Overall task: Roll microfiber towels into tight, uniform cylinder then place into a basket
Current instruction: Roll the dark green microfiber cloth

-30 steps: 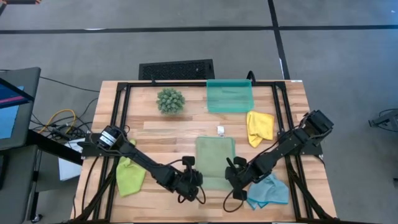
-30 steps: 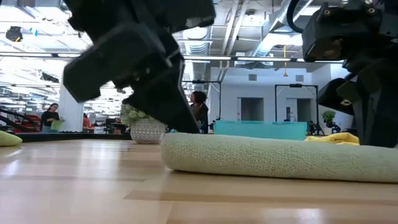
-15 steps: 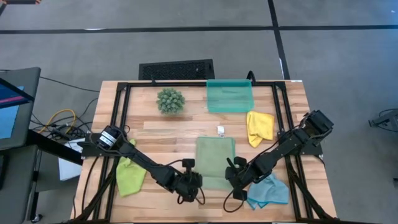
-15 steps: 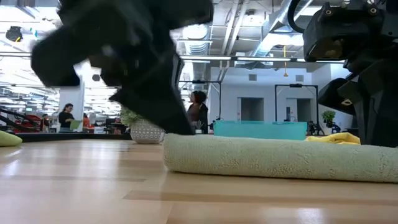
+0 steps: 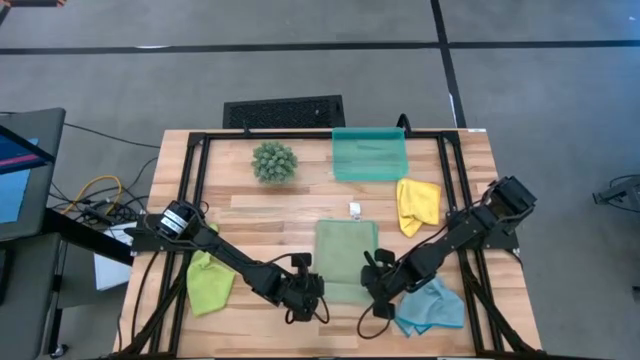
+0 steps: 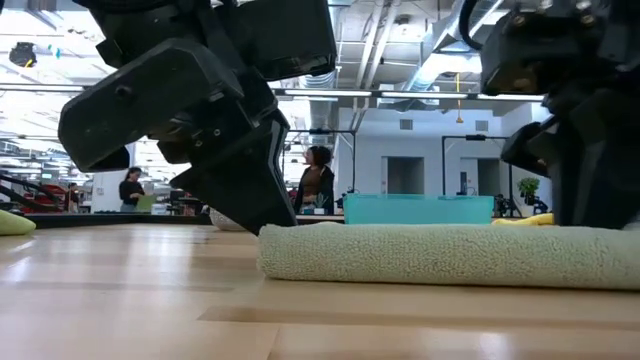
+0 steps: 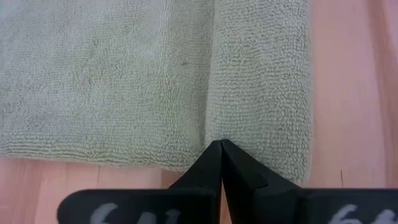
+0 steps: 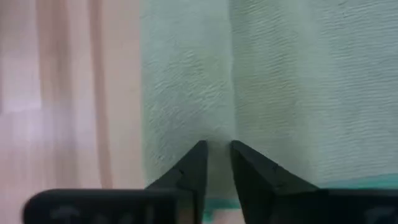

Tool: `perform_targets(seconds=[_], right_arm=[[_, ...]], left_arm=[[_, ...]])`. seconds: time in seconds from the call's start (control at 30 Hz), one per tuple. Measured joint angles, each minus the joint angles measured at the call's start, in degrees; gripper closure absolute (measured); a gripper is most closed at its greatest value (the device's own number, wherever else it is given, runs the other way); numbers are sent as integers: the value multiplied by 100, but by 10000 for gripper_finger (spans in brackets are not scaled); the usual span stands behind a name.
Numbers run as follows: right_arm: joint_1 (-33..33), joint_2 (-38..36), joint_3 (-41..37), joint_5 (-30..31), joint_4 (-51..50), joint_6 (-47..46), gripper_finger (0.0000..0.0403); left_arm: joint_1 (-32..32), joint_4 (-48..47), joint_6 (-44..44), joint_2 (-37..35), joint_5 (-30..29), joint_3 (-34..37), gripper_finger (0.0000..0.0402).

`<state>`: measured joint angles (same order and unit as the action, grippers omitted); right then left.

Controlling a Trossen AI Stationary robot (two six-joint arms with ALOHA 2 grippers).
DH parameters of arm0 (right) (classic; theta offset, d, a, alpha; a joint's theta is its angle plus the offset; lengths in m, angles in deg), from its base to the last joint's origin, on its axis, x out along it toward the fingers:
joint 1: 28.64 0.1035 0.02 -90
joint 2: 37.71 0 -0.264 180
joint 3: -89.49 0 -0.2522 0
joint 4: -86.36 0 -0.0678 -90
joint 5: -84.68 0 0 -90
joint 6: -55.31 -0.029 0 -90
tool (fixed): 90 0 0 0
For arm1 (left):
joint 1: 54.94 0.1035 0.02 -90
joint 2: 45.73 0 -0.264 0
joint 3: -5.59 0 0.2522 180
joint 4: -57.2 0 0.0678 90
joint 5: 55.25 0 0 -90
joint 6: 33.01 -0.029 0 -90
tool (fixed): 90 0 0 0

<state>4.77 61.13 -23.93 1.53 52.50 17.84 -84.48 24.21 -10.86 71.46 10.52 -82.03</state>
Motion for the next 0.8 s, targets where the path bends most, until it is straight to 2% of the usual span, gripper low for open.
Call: perform_targets(seconds=[0.23,0.4,0.57,0.8], right_arm=[[86,0,0,244,1038,784,243],[227,31,0,571,1929,1483,241],[235,508,-1,726,2705,1976,239],[220,1029,2,1008,2781,2594,208]], left_arm=[[0,-6,2,0,2,1,401],[0,-3,4,0,2,3,401],[2,72,-39,0,15,6,401],[2,78,-42,0,21,6,401]])
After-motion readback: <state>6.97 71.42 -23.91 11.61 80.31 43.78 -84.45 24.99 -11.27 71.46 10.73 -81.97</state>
